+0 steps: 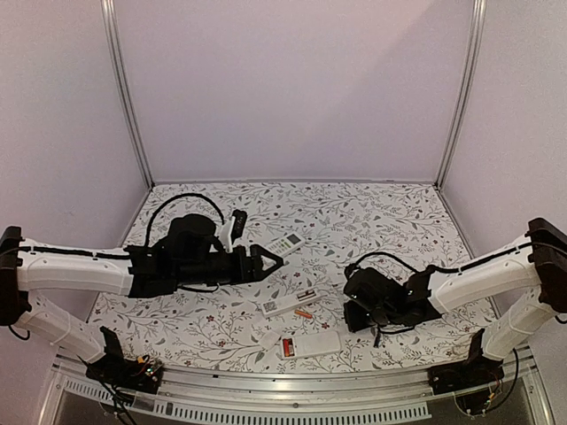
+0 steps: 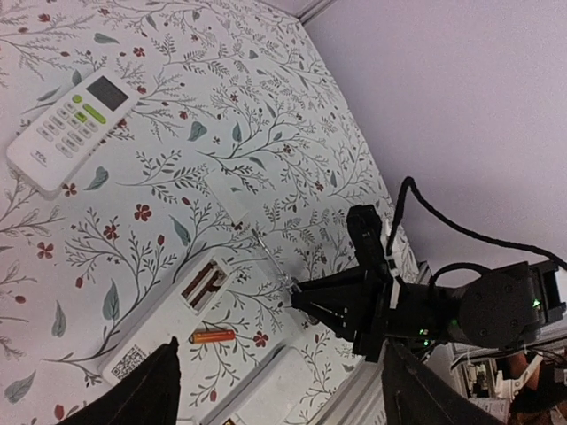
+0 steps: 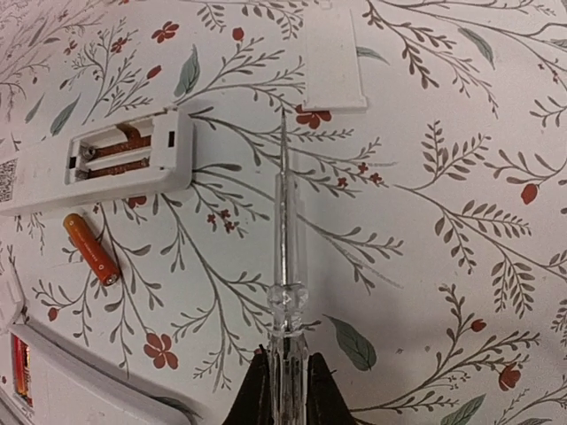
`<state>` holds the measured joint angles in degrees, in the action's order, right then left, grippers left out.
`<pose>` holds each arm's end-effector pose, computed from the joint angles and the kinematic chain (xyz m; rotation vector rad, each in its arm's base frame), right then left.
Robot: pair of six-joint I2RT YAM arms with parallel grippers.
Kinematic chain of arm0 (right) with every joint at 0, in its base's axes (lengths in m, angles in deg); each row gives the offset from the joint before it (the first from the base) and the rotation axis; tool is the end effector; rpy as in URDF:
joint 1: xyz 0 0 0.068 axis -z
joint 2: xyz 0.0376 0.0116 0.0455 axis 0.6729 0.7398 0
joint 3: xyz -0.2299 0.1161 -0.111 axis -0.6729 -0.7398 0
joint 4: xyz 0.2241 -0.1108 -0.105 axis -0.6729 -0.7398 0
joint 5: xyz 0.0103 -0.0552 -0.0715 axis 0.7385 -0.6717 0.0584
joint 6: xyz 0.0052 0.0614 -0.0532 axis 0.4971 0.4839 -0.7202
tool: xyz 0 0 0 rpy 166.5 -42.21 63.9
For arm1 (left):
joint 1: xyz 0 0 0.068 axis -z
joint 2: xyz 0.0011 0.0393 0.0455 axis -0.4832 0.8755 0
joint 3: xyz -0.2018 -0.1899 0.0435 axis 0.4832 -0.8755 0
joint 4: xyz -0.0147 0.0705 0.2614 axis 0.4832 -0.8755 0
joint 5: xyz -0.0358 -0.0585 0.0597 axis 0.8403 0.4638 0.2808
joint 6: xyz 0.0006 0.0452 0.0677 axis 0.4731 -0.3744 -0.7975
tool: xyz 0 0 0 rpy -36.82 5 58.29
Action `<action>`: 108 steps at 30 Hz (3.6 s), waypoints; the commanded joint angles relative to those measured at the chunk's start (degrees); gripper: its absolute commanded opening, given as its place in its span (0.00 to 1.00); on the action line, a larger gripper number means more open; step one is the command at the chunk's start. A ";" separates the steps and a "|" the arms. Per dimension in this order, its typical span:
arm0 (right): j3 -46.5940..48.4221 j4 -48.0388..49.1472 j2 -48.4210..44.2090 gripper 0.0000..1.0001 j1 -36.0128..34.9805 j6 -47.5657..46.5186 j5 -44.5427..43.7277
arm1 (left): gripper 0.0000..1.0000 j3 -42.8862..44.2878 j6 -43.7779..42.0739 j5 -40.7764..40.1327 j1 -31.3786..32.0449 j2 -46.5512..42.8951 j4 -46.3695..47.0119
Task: Unload the batteries from the remote control
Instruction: Pick up the screwdriver from the center of the board, then pass from the right arm to the left, then pass from the left arm to the right
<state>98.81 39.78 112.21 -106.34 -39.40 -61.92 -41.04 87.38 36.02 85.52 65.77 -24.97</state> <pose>0.1468 0.2516 0.1048 -0.4066 2.5360 0.2918 0.1760 -0.2721 0.2180 0.1308 2.2398 -1.1709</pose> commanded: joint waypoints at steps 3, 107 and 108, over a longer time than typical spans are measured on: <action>-5.87 13.71 -16.68 0.00 0.24 1.15 5.55 | 0.78 0.82 1.06 -3.24 2.96 -0.03 5.09; 2.85 18.13 -16.50 0.32 7.01 -7.93 37.32 | 0.00 12.95 -28.08 12.57 9.72 12.11 -5.53; 2.69 18.54 -16.56 0.31 7.07 -7.68 37.44 | 0.00 13.01 -28.09 12.63 9.76 12.12 -5.46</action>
<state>101.58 55.17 95.53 -99.48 -48.84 -23.99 -29.30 60.38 47.94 94.91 77.11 -29.54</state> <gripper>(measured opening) 0.330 0.083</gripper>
